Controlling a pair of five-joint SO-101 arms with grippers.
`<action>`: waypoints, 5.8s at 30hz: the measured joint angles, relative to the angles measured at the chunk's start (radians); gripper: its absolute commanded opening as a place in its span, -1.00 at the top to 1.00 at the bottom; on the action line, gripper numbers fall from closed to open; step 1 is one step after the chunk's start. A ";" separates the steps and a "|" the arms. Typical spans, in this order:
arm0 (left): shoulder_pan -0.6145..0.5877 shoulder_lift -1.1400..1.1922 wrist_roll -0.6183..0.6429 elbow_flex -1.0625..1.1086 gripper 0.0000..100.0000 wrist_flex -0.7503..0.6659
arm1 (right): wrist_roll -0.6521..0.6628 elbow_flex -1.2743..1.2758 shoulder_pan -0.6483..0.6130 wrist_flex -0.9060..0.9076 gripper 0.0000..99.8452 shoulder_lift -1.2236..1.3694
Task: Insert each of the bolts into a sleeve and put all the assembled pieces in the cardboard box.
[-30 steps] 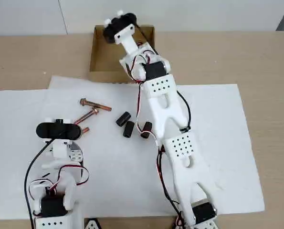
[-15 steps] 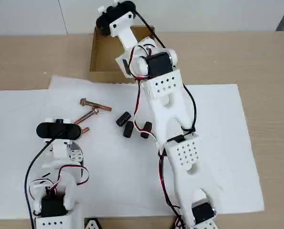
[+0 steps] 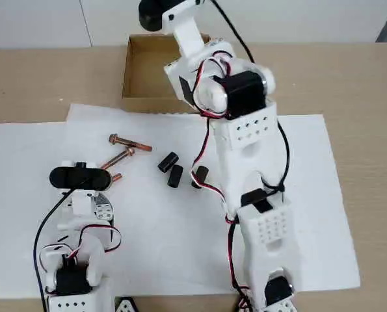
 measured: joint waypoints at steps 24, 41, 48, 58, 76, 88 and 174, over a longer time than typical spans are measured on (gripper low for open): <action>0.000 0.000 0.000 0.000 0.99 0.000 | -0.413 1.240 0.006 0.000 0.99 -0.735; 0.000 0.000 0.000 0.000 0.99 0.000 | -0.614 1.705 0.005 -0.367 0.73 -0.689; 0.000 0.000 0.000 0.000 0.99 0.000 | -0.614 1.662 0.006 -0.387 0.70 -0.516; 0.000 0.000 0.000 0.000 0.99 0.000 | -0.620 1.527 0.005 -0.387 0.75 -0.338; 0.000 0.000 0.000 0.000 0.99 0.000 | -0.638 1.527 -0.068 -0.387 0.76 -0.321; 0.000 0.000 0.000 0.000 0.99 0.000 | -0.646 1.522 -0.064 -0.387 0.90 -0.244; 0.176 0.000 0.374 -0.232 0.99 -0.095 | -0.431 2.717 -0.031 -0.634 0.99 -2.004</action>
